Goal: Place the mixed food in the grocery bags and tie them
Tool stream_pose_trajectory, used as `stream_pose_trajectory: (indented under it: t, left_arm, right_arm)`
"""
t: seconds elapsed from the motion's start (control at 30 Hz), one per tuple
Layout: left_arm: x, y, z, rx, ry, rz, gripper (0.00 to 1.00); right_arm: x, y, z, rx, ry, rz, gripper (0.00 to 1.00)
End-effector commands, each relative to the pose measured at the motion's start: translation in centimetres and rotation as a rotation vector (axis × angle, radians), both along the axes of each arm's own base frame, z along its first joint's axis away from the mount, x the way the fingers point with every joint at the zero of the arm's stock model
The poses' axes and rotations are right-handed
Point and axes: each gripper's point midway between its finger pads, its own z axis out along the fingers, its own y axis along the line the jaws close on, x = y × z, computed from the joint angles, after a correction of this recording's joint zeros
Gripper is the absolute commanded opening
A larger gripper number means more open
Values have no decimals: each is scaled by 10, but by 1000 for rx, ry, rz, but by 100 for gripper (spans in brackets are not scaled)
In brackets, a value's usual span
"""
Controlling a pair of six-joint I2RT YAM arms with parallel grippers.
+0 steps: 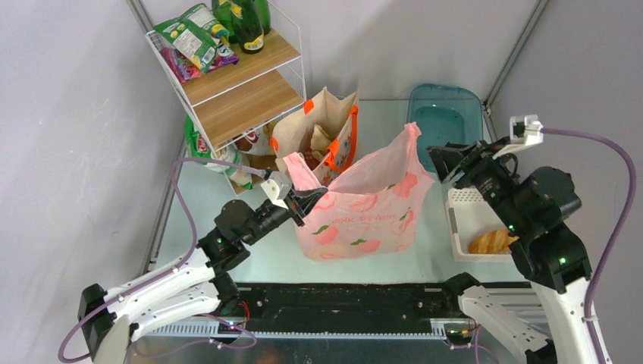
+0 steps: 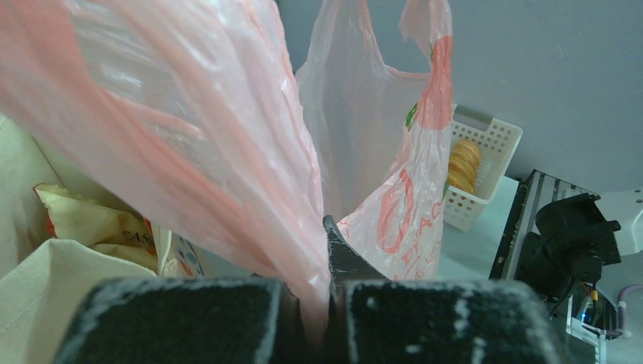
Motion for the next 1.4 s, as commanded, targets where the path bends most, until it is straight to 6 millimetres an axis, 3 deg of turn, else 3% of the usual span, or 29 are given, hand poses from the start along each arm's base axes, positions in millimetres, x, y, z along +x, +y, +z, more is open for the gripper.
stream_pose_trajectory:
  t: [0.0, 0.17, 0.33, 0.5, 0.6, 0.63, 0.67, 0.7, 0.77, 0.87, 0.93, 1.03, 1.2, 1.37]
  left_arm:
    - [2, 3, 29, -62, -26, 15, 0]
    - [2, 0, 27, -49, -24, 7, 0]
    - [4, -2, 25, -39, -22, 5, 0]
    - [4, -2, 26, -34, -27, 6, 0]
    - [4, -2, 28, -32, -33, 8, 0]
    - [4, -1, 28, -29, -35, 10, 0]
    - [4, 0, 30, -33, -38, 14, 0]
    - [4, 1, 31, -32, -39, 17, 0]
    - [4, 5, 35, -44, -35, 29, 0]
    - [3, 19, 48, -78, -11, 77, 0]
    - [4, 29, 51, -88, 35, 117, 0]
    - [-2, 44, 52, -87, 81, 139, 0]
    - [-15, 59, 48, -96, 149, 137, 0]
    - [-10, 73, 36, -71, 198, 201, 0]
  right_arm:
    - [16, 3, -20, -22, 113, -29, 61]
    - [32, 2, -37, -51, 177, -80, 65]
    - [42, 18, -34, -54, 159, -31, 66]
    - [56, 26, -40, -63, 180, -48, 60]
    - [62, 28, -42, -65, 181, -69, 43]
    - [63, 27, -40, -59, 178, -84, 29]
    - [62, 26, -35, -38, 164, -89, 22]
    - [59, 25, -30, -25, 151, -97, 8]
    - [48, 20, -11, 14, 91, -95, 0]
    - [16, 4, 25, 93, -20, -82, 0]
    - [-5, -5, 37, 130, -52, -60, 0]
    - [-31, -4, 33, 157, -29, 21, 0]
    - [-62, 35, 20, 205, 54, 288, 0]
    - [-65, 40, 14, 254, 102, 319, 0]
